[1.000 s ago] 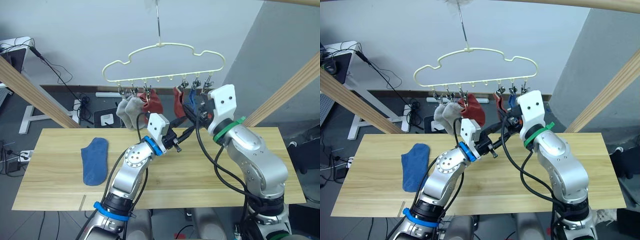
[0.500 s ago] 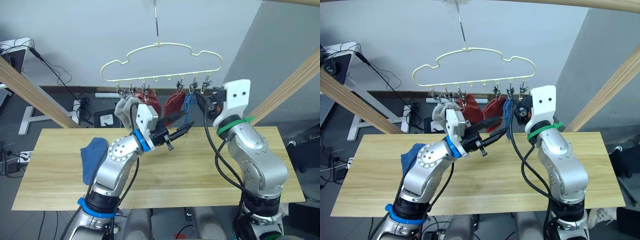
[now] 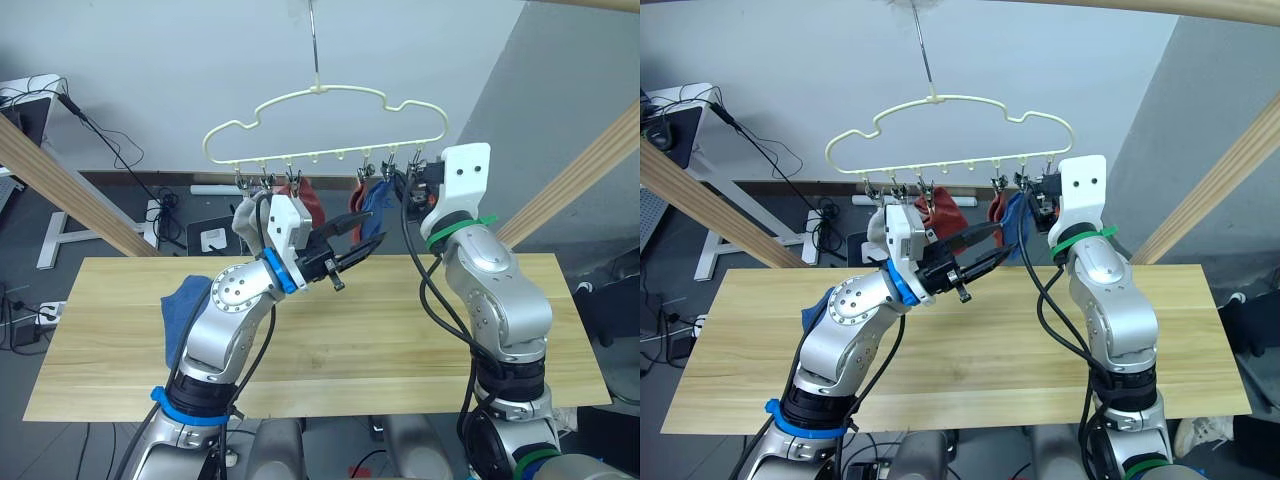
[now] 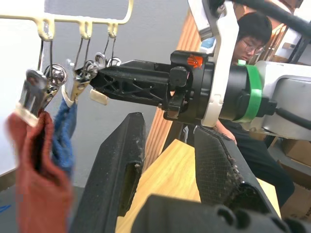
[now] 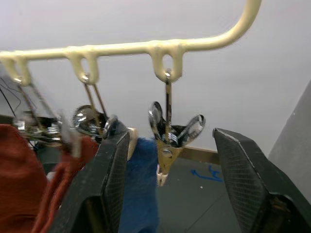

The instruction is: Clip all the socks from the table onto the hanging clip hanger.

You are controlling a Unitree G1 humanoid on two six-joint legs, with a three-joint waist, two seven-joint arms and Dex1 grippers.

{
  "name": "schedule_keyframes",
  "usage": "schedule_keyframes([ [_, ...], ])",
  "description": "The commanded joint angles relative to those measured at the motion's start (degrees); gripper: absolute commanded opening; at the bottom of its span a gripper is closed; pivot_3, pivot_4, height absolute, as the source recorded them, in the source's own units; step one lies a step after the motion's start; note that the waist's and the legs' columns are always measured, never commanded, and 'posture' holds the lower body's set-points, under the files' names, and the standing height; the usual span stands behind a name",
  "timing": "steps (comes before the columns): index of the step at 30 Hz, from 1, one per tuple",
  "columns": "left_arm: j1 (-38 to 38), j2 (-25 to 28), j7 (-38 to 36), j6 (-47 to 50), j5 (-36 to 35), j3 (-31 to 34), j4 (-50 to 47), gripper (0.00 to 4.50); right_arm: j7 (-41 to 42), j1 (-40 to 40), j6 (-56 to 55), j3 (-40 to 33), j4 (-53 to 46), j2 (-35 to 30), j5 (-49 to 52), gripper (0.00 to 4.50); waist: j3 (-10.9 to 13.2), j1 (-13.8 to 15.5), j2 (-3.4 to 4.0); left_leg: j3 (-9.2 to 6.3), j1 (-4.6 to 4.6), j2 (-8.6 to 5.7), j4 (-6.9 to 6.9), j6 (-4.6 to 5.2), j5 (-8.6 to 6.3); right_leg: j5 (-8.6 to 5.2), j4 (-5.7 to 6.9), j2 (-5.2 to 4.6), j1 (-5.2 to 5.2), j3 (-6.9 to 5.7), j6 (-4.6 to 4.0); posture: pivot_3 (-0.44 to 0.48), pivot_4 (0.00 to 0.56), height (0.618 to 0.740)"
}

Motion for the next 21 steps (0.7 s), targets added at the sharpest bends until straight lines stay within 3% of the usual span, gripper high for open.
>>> schedule_keyframes([
  [1,-0.19,0.14,-0.42,-0.55,-0.78,0.35,-2.4,1.93,-0.52,-1.23,-2.81,-0.27,-0.55,-0.17,-1.04,2.85,0.0,0.02,0.0,0.0,0.0,0.0,0.0,0.0,0.0,0.0,0.0,0.0,0.0,0.0,0.0,-0.026,0.284,0.74],
  [21,-0.37,0.14,0.12,-0.37,-0.78,0.37,-2.64,1.93,0.31,-5.84,-6.8,0.56,5.33,4.55,-0.3,2.85,0.0,0.11,0.0,-0.01,0.01,0.01,0.01,0.0,0.0,0.01,0.04,0.0,-0.01,-0.01,-0.01,-0.016,0.283,0.74],
])
